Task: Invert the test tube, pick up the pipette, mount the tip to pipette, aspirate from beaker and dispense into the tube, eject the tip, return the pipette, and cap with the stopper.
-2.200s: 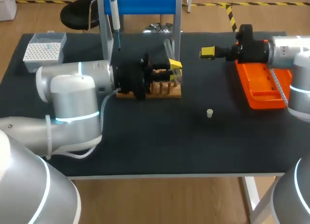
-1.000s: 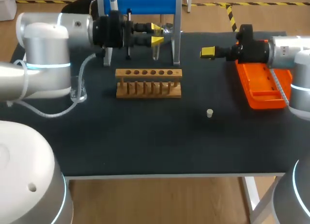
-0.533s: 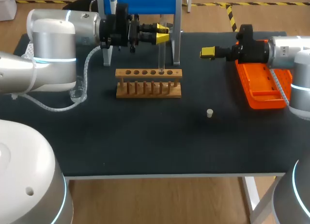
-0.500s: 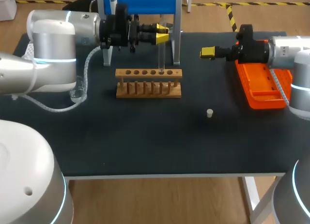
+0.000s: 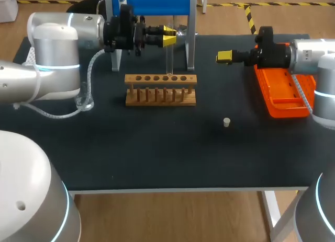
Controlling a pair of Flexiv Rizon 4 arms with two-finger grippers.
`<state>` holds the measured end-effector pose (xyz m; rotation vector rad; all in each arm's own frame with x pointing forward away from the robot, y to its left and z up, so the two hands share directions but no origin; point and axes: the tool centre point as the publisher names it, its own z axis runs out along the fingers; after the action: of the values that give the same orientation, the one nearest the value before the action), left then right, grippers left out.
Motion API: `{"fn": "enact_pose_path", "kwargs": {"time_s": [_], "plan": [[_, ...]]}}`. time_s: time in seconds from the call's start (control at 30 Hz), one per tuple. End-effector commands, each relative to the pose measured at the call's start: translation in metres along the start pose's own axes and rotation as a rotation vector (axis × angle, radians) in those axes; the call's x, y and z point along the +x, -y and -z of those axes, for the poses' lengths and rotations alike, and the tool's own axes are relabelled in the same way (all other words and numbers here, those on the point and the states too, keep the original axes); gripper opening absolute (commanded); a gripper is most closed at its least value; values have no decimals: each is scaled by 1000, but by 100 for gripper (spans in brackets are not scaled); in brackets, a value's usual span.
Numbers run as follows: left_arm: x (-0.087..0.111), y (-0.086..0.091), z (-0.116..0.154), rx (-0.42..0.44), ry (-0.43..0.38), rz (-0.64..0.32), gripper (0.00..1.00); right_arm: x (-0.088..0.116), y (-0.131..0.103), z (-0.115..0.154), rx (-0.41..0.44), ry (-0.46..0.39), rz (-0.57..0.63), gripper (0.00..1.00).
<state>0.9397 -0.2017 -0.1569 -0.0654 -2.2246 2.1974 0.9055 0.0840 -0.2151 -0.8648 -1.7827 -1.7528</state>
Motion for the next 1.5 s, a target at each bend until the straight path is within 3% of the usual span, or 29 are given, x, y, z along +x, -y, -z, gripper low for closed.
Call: {"fn": "enact_pose_path", "kwargs": {"time_s": [0.03, 0.5, 0.73, 0.93, 1.5], "plan": [[-4, 0, 1, -7, -6, -2, 0, 0, 0, 0, 0, 2, 0, 100], [-4, 0, 1, -7, -6, -2, 0, 0, 0, 0, 0, 2, 0, 100], [-4, 0, 1, -7, -6, -2, 0, 2, 13, -10, 65, 128, 258, 100], [-4, 0, 1, -7, -6, -2, 0, -3, 25, -21, 105, 230, 412, 100], [-4, 0, 1, -7, -6, -2, 0, -39, 49, -47, 154, 460, 526, 100]]}}
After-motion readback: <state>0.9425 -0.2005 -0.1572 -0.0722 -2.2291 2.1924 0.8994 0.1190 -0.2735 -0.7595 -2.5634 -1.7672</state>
